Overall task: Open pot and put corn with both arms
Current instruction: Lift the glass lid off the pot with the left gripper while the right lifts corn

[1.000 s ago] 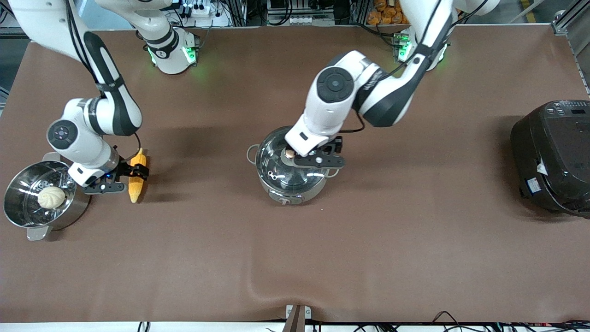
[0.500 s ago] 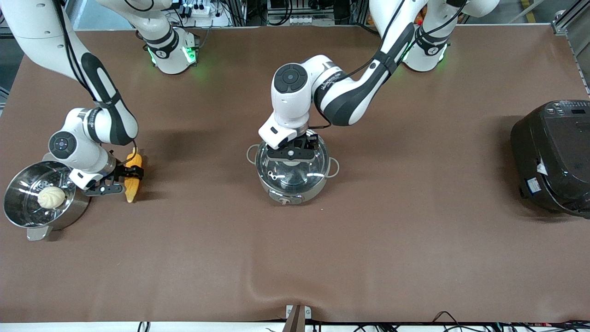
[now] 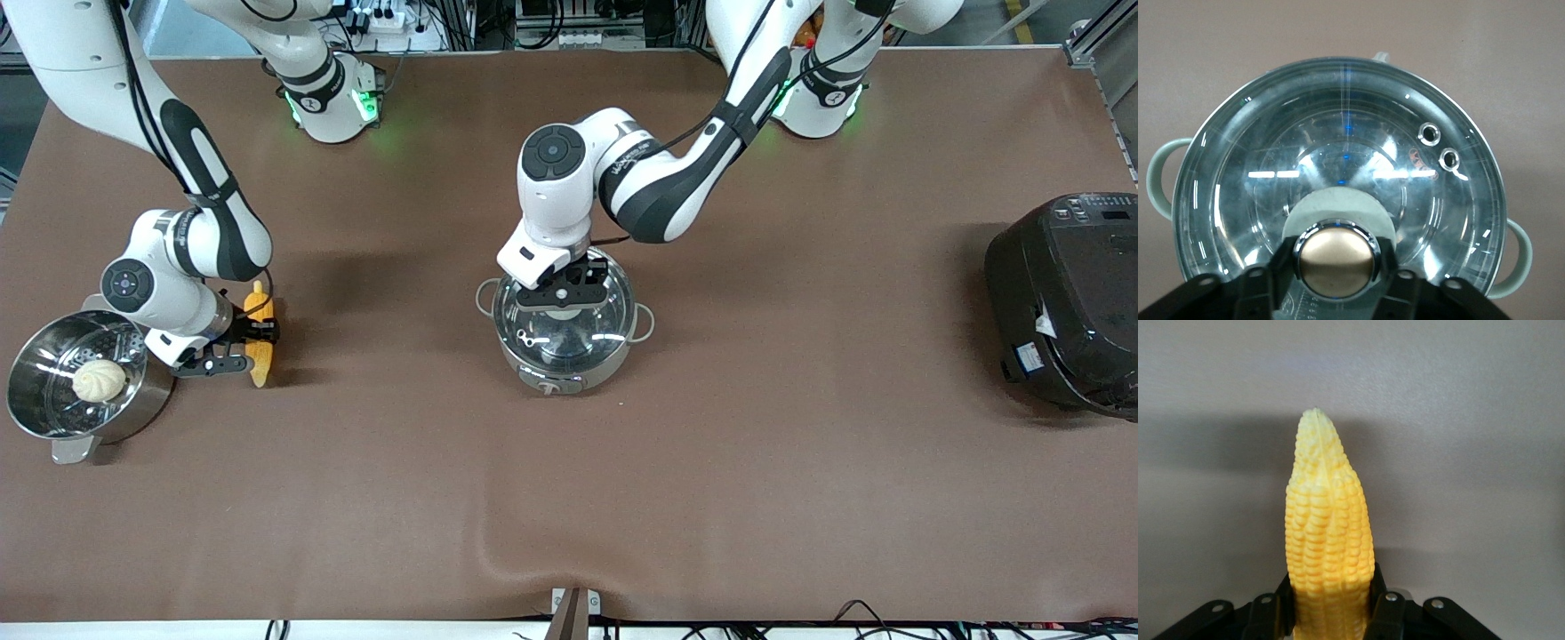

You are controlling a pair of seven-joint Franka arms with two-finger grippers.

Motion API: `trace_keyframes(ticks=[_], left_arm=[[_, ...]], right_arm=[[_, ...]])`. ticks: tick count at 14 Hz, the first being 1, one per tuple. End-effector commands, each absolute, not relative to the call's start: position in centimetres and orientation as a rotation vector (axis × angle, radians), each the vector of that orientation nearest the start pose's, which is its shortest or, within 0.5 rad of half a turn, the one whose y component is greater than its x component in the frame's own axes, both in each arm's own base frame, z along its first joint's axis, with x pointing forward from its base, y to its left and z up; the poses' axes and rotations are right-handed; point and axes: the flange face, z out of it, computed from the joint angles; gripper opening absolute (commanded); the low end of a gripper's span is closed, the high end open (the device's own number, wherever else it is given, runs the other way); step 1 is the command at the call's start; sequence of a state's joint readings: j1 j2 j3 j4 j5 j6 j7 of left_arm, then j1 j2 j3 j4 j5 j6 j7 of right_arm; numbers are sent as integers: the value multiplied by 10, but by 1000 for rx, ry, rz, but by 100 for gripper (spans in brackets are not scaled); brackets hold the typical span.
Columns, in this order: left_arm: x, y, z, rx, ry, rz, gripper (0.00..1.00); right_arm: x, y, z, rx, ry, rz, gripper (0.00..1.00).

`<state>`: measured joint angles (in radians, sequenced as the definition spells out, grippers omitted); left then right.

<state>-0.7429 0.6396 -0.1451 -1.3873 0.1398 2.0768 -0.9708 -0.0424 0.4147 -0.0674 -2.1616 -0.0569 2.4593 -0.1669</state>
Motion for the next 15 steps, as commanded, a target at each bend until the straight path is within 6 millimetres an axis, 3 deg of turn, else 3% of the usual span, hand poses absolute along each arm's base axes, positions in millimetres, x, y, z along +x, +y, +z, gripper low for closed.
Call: trace_keyframes(ticks=[1, 3, 5, 8, 9, 12, 14, 15], left_arm=[[482, -551, 353, -3148, -113, -136, 0], [482, -545, 379, -3152, -125, -153, 0], [482, -534, 414, -3149, -146, -167, 0], [513, -481, 475, -3154, -286, -216, 0], [532, -447, 497, -3160, -391, -218, 0], [609, -323, 489, -3067, -643, -149, 0], [650, -245, 464, -3027, -727, -98, 0], [664, -218, 447, -3020, -717, -71, 0]], right_arm=[[585, -27, 263, -3161, -113, 259, 0], [612, 6, 309, -3170, -112, 293, 0], [626, 40, 342, -3177, -172, 260, 0], [632, 77, 361, -3180, -229, 230, 0], [630, 87, 365, -3176, -250, 222, 0], [620, 131, 381, -3087, -125, 217, 0], [605, 192, 390, -3078, -93, 207, 0], [592, 239, 398, -3065, -47, 192, 0]])
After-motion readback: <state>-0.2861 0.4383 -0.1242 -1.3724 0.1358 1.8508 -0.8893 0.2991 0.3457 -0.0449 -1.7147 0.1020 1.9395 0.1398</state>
